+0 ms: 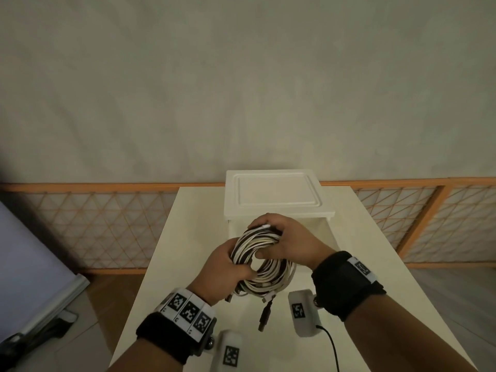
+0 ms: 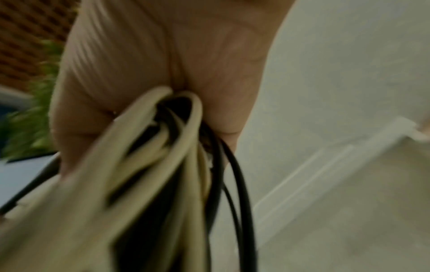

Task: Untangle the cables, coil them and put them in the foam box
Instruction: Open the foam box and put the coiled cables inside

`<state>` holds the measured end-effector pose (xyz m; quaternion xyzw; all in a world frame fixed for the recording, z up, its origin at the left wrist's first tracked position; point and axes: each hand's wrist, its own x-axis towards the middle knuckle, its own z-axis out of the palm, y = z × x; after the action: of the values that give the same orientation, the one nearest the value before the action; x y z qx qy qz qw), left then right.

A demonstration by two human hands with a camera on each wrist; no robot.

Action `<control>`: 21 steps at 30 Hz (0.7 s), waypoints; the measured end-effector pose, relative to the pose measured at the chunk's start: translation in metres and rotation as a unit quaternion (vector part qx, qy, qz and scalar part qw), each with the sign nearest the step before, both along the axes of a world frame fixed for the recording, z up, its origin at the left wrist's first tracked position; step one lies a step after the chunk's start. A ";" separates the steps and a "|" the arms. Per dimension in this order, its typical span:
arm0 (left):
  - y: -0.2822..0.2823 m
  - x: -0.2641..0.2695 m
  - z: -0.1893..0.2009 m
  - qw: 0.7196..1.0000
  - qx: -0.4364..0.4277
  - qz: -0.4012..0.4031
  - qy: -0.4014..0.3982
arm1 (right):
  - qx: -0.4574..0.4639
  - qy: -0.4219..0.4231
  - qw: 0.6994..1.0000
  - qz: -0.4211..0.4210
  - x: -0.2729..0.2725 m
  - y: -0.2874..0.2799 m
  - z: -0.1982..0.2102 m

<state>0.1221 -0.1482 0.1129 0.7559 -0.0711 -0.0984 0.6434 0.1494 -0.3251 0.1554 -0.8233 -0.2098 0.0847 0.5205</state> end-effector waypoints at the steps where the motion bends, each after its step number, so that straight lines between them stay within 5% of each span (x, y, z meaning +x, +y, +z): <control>1: -0.001 0.000 0.001 1.000 -0.008 0.001 0.000 | 0.044 0.020 0.999 -0.010 -0.001 0.000 0.000; 5: -0.001 0.003 0.002 0.997 -0.069 0.044 0.006 | 0.167 0.104 0.980 -0.026 0.001 0.000 -0.005; 9: 0.000 0.014 0.003 0.989 -0.112 0.093 0.027 | 0.313 0.201 0.923 -0.099 0.002 0.014 -0.014; 16: -0.013 0.012 0.000 0.982 -0.007 0.186 -0.045 | 0.221 0.100 0.925 -0.291 0.001 0.039 -0.013; 21: -0.010 0.011 0.001 0.980 -0.003 0.196 -0.015 | 0.366 0.205 0.874 -0.246 -0.007 0.038 -0.022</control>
<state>0.1334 -0.1586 0.1139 0.7545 0.0686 0.0414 0.6514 0.1420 -0.2868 0.1336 -0.5629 0.0953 0.0376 0.8201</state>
